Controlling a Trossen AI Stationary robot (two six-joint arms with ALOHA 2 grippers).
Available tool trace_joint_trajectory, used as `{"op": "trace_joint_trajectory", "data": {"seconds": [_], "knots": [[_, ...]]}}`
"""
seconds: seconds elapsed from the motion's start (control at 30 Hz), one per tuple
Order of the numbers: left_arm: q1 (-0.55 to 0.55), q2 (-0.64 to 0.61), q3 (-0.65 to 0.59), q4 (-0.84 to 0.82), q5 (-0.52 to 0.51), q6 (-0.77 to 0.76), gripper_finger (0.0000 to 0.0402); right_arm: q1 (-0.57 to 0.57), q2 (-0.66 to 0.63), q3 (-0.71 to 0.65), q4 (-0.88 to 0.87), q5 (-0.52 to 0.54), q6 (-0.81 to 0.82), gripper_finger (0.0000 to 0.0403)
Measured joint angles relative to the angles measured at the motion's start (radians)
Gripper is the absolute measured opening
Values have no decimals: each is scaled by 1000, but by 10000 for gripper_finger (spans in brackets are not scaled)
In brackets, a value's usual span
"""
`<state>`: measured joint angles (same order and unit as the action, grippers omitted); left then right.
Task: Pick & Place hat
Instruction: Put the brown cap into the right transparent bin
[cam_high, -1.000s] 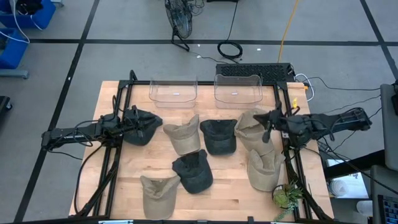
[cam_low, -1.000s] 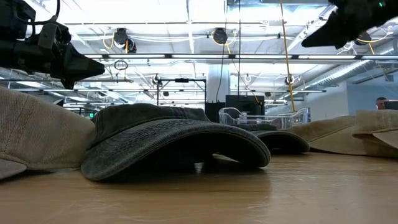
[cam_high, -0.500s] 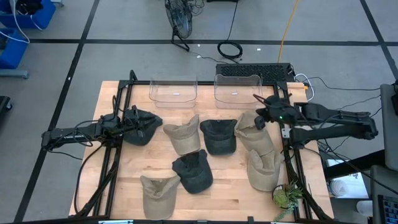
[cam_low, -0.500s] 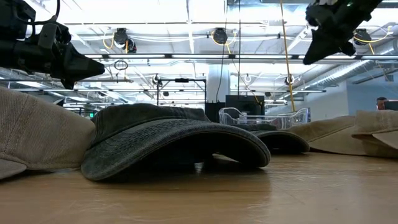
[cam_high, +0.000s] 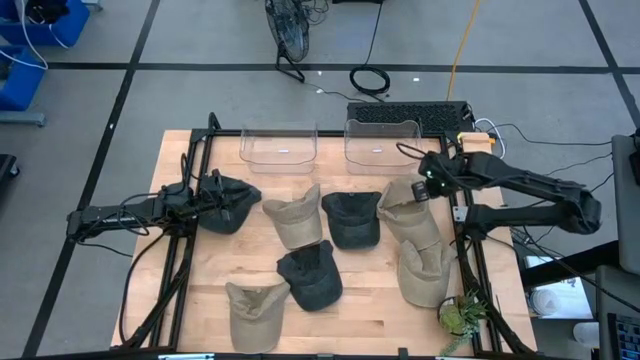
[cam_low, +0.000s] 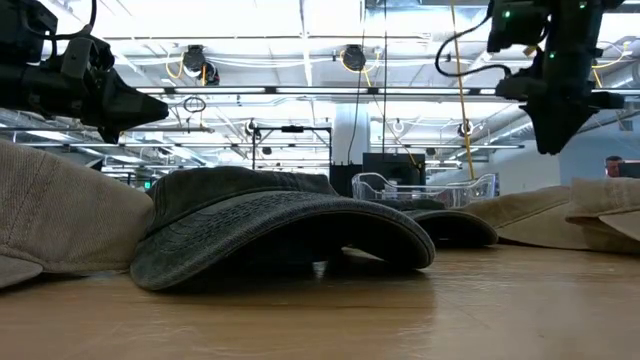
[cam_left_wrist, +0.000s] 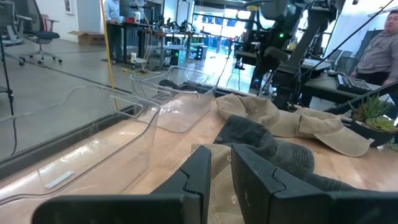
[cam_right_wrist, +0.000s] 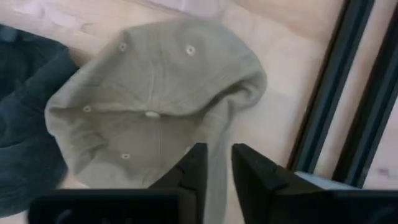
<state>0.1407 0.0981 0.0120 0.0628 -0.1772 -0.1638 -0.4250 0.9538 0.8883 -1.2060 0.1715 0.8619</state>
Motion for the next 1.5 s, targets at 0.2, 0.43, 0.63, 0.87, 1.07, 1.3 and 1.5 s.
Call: {"op": "trace_joint_trajectory", "data": {"seconds": [0.2,0.43,0.63,0.87,1.07,1.3,1.5], "knots": [[0,0,0,0,0,0,67,-79,14,-55,29,-71,9,160],[0,0,0,0,0,0,67,-121,14,-219,180,-174,19,221],[0,0,0,0,0,0,67,-125,15,-298,294,-177,20,196],[0,0,0,0,0,0,67,-125,23,-393,379,-257,11,103],[0,0,0,0,0,0,67,-123,-30,-395,381,-279,10,12],[0,0,0,0,0,0,67,-108,-216,-395,403,-275,76,6],[0,0,0,0,0,0,67,-106,-364,-336,417,-219,99,4]]}}
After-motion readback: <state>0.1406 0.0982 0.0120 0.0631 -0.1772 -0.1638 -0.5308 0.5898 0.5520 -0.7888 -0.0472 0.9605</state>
